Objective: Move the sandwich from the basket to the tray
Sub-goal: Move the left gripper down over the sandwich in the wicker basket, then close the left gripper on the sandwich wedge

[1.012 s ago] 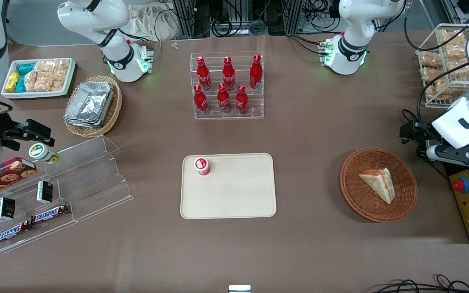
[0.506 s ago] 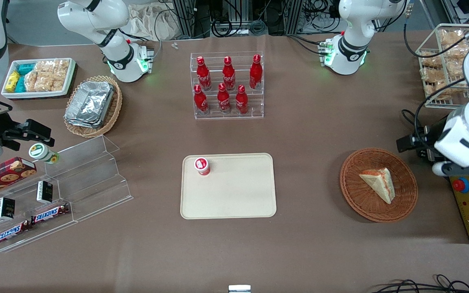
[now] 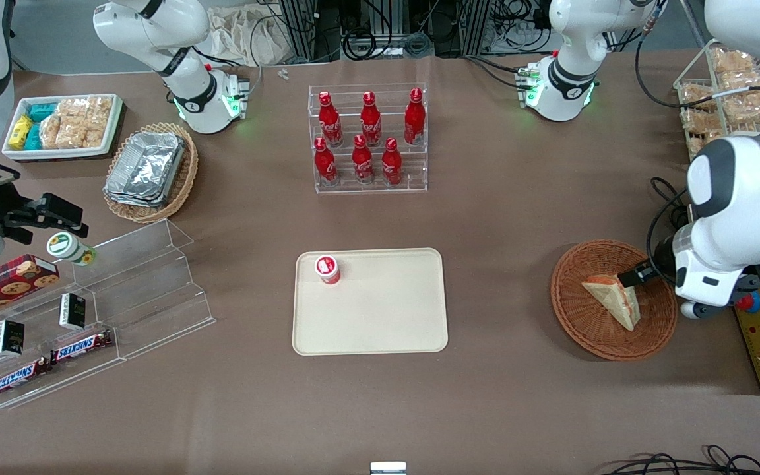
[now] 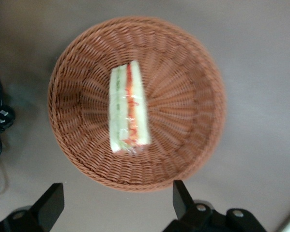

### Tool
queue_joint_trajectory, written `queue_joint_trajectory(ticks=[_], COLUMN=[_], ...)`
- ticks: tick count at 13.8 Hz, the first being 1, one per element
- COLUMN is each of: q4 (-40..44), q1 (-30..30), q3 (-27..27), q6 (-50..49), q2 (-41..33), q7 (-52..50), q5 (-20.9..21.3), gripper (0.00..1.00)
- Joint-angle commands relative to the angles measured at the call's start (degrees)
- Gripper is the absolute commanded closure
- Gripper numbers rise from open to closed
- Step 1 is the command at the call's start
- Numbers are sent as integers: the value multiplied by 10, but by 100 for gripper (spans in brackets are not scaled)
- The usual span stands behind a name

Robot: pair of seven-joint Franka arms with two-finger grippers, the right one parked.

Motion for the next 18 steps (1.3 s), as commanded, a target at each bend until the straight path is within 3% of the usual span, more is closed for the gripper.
queue_joint_trajectory(ticks=[1,7,13,14,15,18], q4=[-52,-93,-81,-77,-75,-65], q1=[1,5,5,3,2,1], q3=[-1,31,29,27,27,25], q6=[79,158,184,190,193,192], q2=[15,50,89,95,97,99], q7=[-31,-34,-131,-149,-164,-176], q5=[28,28,23,22,22,20], gripper=[0,0,1,7,24,99])
